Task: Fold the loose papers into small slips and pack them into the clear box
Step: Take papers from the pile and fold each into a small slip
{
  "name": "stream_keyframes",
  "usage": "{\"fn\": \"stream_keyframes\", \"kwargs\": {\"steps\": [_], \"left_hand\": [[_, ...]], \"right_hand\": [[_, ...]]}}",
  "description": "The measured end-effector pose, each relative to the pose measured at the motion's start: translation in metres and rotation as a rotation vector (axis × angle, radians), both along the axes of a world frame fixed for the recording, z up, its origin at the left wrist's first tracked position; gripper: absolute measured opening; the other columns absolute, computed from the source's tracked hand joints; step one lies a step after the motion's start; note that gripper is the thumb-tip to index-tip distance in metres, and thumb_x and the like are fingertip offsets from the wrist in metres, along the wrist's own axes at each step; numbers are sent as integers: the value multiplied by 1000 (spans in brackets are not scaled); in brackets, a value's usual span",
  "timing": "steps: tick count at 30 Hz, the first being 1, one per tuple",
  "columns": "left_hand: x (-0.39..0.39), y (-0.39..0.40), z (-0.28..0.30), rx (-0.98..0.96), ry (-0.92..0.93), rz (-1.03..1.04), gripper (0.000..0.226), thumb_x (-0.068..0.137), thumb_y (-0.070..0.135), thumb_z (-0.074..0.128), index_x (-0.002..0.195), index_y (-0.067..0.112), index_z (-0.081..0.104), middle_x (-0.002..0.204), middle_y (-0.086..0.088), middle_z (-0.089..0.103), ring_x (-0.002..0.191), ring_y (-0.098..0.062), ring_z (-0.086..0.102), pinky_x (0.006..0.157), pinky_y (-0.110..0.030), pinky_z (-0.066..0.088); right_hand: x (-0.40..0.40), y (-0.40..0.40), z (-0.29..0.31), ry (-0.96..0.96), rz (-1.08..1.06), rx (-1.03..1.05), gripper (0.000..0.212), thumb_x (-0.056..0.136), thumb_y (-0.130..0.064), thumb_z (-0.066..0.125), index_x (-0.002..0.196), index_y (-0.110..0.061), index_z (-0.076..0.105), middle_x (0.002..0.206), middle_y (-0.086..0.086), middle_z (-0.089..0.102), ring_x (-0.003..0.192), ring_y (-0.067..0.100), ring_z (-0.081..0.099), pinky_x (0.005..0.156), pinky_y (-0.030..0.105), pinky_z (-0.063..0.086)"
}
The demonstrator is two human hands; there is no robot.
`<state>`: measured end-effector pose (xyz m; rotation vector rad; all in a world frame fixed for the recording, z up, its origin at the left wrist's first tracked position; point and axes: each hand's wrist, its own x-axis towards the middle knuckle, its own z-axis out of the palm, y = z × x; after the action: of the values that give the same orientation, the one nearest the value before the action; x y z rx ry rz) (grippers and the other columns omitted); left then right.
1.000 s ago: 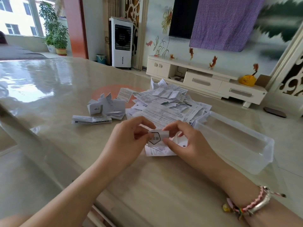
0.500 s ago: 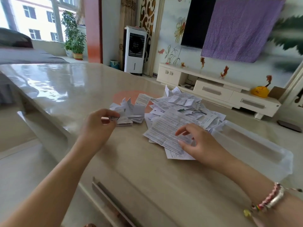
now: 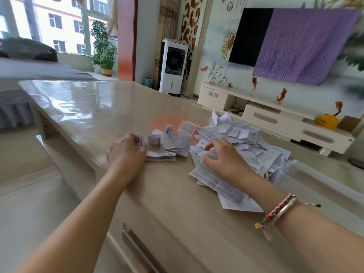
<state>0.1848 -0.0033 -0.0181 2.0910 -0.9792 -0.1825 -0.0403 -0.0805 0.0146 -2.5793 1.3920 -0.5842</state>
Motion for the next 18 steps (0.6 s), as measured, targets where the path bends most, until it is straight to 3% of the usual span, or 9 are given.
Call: {"fn": "stream_keyframes", "kwargs": {"steps": [3,6,8,10,14,18], "left_hand": [[-3,-7,-2,107,-133,-19,35,95,37,45,126,21,52,134,-7,54,126,-34,36,101,-40,29],[-6,-12,-5,245,-262,-64,47,97,45,39,139,26,41,158,-7,20,137,-34,20,109,-44,20],[-6,-15,-6,281,-289,-64,49,97,48,38,141,27,38,161,-7,-2,143,-35,9,113,-46,16],[-6,-17,-6,260,-279,-58,46,98,47,38,139,27,40,161,-8,-12,145,-35,2,113,-48,15],[-9,-15,-4,192,-233,-67,50,99,44,37,144,24,34,162,-6,-6,146,-32,3,114,-47,14],[-13,-13,-1,113,-230,-61,51,98,44,40,144,23,33,162,-5,5,146,-30,7,115,-45,13]], "right_hand": [[2,-19,2,48,-76,-36,35,93,-30,53,125,-14,52,132,6,46,124,22,40,98,32,34],[0,-46,4,140,-202,-60,45,95,-37,47,133,-11,48,140,9,41,130,26,35,105,38,33],[-2,-66,5,227,-300,-38,52,98,-42,38,139,-10,44,148,12,33,137,28,27,110,42,29],[-5,-83,6,280,-360,17,56,99,-45,29,143,-14,40,155,12,23,144,28,16,116,47,20],[-4,-98,4,324,-380,115,56,99,-51,17,146,-29,35,162,9,5,149,24,-5,117,54,-5],[4,-110,-1,364,-372,154,61,98,-54,11,147,-29,37,160,12,17,149,26,6,114,55,-12]]}}
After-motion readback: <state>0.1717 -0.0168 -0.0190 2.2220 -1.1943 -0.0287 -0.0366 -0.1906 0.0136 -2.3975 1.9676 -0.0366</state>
